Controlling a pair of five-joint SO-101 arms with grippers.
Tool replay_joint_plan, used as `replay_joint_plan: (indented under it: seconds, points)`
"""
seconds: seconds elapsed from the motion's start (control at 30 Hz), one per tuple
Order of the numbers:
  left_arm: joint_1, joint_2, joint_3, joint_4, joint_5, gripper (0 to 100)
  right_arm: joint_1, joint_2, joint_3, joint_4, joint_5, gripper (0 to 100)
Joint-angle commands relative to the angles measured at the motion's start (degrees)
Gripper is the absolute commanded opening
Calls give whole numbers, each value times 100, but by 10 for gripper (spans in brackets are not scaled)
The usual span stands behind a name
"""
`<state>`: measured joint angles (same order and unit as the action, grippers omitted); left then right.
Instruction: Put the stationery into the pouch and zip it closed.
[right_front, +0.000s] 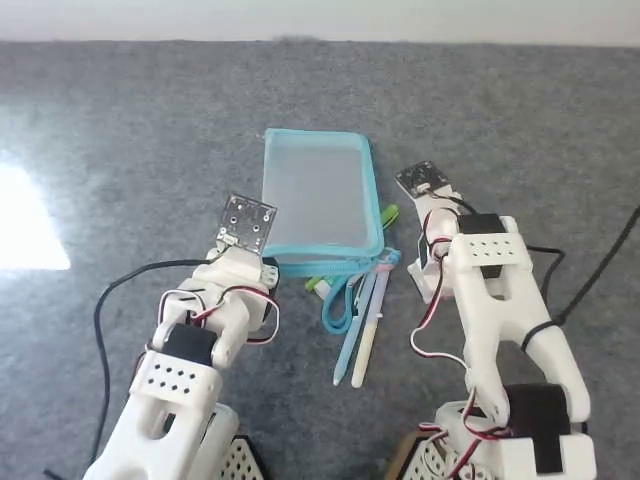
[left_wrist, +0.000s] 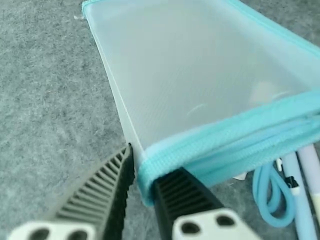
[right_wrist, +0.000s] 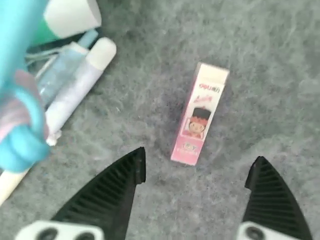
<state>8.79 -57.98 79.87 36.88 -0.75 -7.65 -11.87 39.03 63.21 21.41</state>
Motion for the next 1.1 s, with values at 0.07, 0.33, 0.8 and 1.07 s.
replay_joint_plan:
  seconds: [0.07,0.33,0.8,1.07]
  points:
    - [-44,-62,-22,-141,-26,13,-48,391,-18,-382,-79,303]
    - [-44,-62,-22,-141,-26,13,356,1086,-149,-532,-281,303]
    - [-44,-62,-22,-141,-26,13,400,1218,-264,-549,-334,11]
    - [-44,-62,-40,-149,-9,13,251,-391,-281,541,-316,8]
